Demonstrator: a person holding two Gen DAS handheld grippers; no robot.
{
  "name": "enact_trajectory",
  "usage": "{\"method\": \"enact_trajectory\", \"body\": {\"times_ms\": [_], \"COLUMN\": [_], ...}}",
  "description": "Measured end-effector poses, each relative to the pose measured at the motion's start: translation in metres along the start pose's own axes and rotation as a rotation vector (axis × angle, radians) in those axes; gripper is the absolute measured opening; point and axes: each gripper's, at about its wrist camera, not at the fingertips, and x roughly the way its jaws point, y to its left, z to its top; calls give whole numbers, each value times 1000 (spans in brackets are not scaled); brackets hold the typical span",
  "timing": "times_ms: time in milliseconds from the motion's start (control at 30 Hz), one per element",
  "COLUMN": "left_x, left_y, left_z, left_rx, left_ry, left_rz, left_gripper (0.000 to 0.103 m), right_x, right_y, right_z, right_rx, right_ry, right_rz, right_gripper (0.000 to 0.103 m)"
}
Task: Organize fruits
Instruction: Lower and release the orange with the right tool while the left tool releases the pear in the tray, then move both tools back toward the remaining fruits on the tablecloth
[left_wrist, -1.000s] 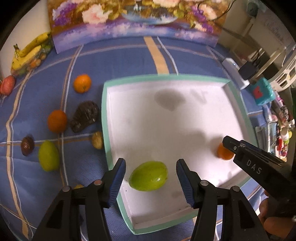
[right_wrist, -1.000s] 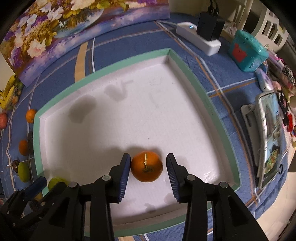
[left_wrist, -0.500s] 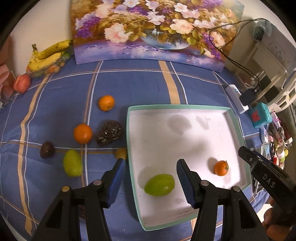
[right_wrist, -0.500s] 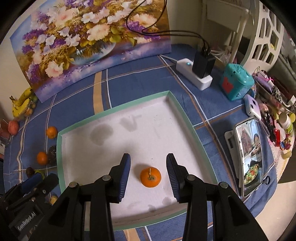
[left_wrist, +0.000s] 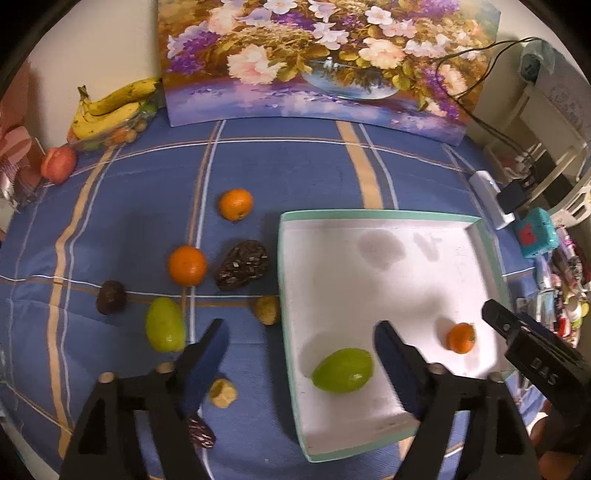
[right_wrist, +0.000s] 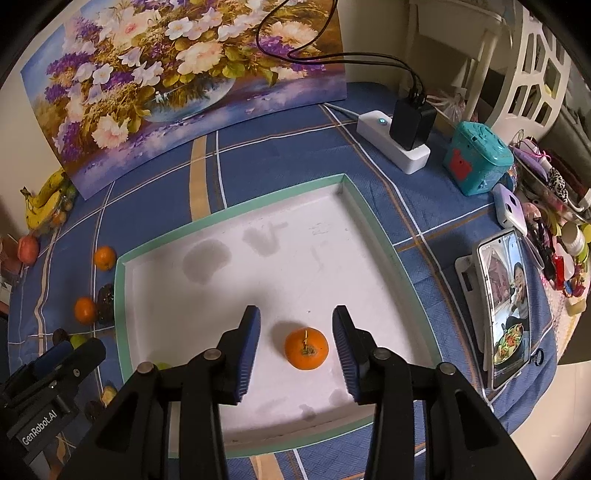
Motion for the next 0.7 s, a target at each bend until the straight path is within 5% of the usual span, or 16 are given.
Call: {"method": "enact_trajectory", "body": {"times_ms": [33,133,233,700], "left_x": [2,6,9,-9], "left_y": [2,7,15,32], "left_z": [0,-1,-2,3], "left_rx": [-1,-18,-46,-70], "left_ry": [2,5,1,-119], "left_rz": [19,63,93,91], "left_gripper": [92,103,103,103], "right_x": [1,5,8,0], "right_y": [-1,-2,-2,7], "right_z": [0,-1,-3,-1], "right_rx": [2,0,-1,-42], "right_ry": [3,7,10,-84], "right_rz": [2,3,0,43], "right_gripper": [70,75,87,92]}}
